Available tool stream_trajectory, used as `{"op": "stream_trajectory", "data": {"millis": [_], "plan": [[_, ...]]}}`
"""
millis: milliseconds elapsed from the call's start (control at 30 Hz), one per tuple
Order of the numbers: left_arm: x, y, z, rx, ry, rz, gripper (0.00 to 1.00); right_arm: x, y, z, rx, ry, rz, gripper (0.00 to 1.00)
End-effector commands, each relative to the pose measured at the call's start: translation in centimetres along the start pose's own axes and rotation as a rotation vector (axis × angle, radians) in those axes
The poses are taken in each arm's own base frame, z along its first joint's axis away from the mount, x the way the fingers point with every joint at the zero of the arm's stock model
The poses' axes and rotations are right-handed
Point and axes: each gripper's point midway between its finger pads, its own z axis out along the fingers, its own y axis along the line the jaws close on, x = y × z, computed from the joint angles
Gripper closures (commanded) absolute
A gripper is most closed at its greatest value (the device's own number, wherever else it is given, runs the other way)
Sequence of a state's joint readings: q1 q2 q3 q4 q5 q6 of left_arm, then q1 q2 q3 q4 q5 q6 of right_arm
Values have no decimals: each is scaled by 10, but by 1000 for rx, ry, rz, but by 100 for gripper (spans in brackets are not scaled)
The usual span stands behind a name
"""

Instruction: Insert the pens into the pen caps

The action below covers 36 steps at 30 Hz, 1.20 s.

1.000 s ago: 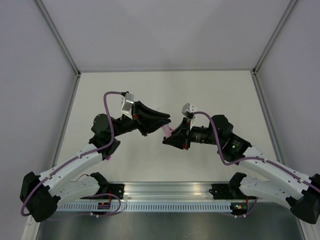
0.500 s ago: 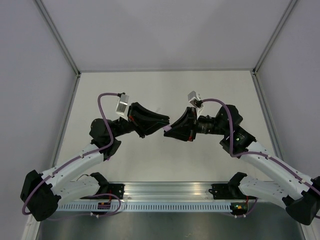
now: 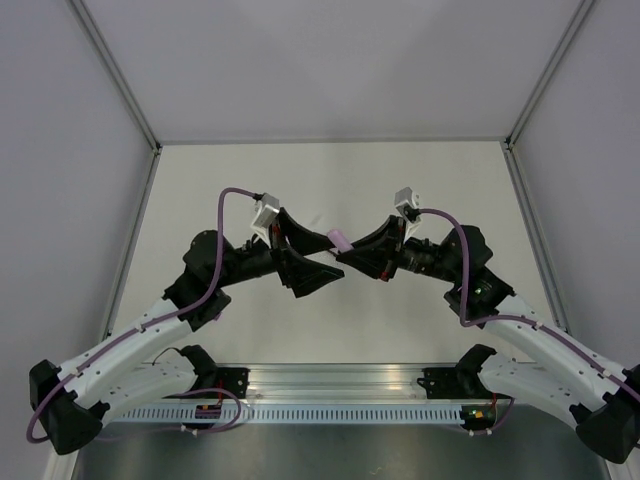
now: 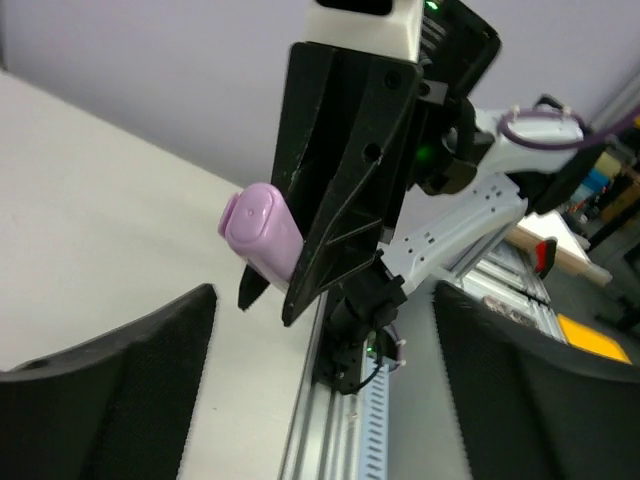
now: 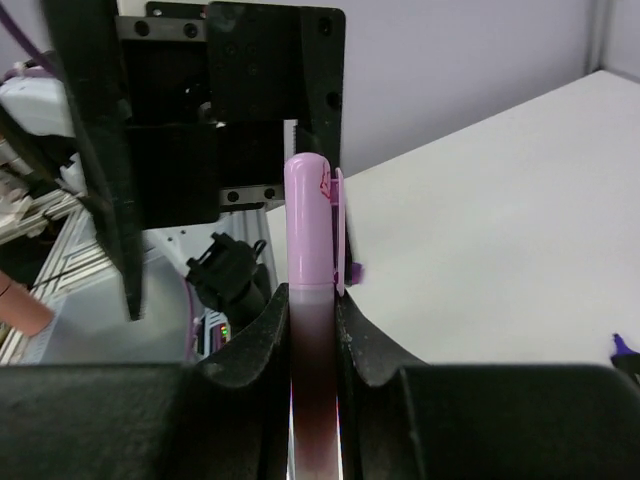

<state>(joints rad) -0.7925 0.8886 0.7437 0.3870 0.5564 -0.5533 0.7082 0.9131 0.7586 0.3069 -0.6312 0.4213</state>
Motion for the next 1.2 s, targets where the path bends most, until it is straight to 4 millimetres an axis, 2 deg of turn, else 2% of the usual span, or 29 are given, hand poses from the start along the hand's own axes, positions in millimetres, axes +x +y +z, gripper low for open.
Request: {"op": "stream_trajectory", "data": {"millis": [0, 100, 133, 200, 233, 267, 300, 333, 367, 433, 567, 633, 733, 933, 1100, 1167], "plan": [[-5, 16, -9, -155, 31, 21, 1, -14, -25, -10, 153, -103, -73, 100], [-8, 31, -18, -259, 3, 38, 0, 9, -55, -19, 315, -48, -15, 100], [-8, 35, -20, -283, -7, 36, 0, 18, -75, -27, 432, -16, 17, 100], [0, 51, -26, -353, -18, 25, 0, 35, -108, -36, 605, 26, 60, 100], [3, 59, -27, -387, -23, 11, 0, 52, -127, -42, 706, 83, 97, 100], [9, 75, -32, -464, -36, -16, 0, 58, -151, -57, 859, 87, 94, 100], [14, 85, -34, -510, -36, -31, 0, 65, -164, -63, 932, 107, 98, 100], [26, 99, -38, -576, -7, -53, 0, 82, -180, -67, 1008, 153, 120, 100], [31, 108, -40, -617, 5, -61, 0, 87, -192, -74, 1086, 158, 112, 100], [41, 127, -44, -698, 52, -35, 0, 109, -212, -77, 1164, 220, 128, 100], [38, 151, -60, -836, 45, 39, 0, 131, -238, -79, 1276, 274, 153, 100], [43, 157, -69, -878, 45, 51, 0, 136, -253, -84, 1343, 296, 154, 100], [39, 158, -73, -889, 17, 73, 0, 149, -269, -87, 1401, 341, 155, 98], [37, 155, -78, -888, 2, 84, 0, 184, -284, -91, 1420, 428, 181, 91], [35, 152, -81, -871, -39, 90, 0, 187, -291, -99, 1452, 439, 164, 87], [33, 152, -84, -879, -50, 96, 0, 192, -292, -97, 1428, 459, 163, 85]]}}
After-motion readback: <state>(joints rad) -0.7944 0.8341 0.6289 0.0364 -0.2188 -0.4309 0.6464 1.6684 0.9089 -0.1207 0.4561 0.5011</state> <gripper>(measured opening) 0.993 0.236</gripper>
